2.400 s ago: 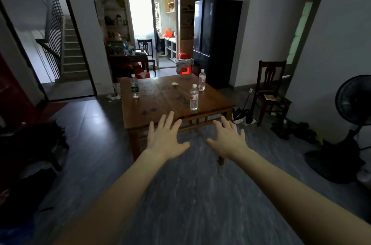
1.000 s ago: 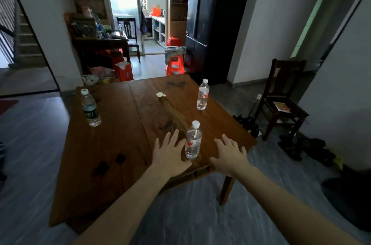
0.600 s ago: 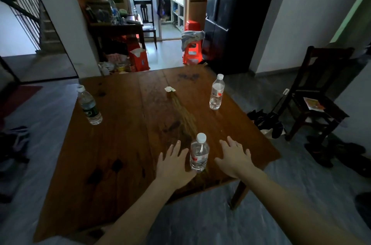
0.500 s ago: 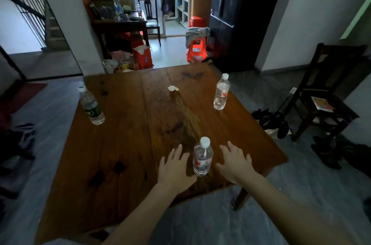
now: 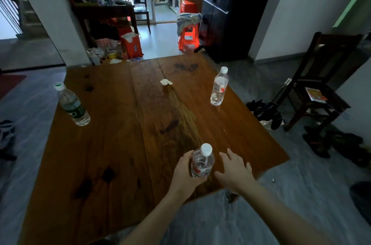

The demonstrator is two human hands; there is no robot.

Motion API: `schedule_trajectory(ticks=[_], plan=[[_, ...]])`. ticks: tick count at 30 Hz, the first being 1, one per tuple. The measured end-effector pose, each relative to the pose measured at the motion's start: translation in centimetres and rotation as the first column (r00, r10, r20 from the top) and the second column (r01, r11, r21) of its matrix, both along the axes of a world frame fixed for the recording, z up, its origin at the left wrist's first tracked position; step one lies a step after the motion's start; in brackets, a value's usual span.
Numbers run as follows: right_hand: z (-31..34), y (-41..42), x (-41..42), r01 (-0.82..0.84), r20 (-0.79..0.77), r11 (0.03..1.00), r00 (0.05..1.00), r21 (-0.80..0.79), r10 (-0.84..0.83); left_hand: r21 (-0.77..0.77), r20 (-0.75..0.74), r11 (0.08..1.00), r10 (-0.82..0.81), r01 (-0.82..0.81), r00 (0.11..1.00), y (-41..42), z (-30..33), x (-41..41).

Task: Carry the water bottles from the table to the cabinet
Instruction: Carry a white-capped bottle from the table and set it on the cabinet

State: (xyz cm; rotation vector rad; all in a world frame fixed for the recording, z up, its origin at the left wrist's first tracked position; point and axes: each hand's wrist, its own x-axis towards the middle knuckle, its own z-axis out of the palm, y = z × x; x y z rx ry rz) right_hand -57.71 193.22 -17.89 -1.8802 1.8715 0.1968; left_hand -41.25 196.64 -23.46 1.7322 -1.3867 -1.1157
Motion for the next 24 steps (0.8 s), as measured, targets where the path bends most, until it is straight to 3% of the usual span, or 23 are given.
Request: schedule_trajectory(ticks=[5, 12, 17, 24], plan=[[-1.2, 1.0, -1.0, 0.032, 0.009, 0.998, 0.999, 0.045, -0.032, -0.049, -0.061, 0.997, 0.053, -0.056, 0.997, -0.4, -1.6, -0.2], [-1.6, 1.7, -2.1, 0.130, 0.048, 0.989, 0.990, 0.074, -0.134, -0.133, -0.010, 0.990, -0.048, 0.047, 0.999, 0.0, -0.5, 1.7], [-1.2, 1.9, -2.0, 0.191, 0.209, 0.968, 0.952, 0.165, -0.224, -0.208, 0.034, 0.972, -0.107, 0.111, 0.994, 0.9, 2.3, 3.8], [2.1, 1.8, 0.7, 0.127, 0.528, 0.933, 0.795, 0.336, -0.298, -0.301, 0.050, 0.945, -0.120, 0.130, 0.991, 1.4, 10.3, 6.7]])
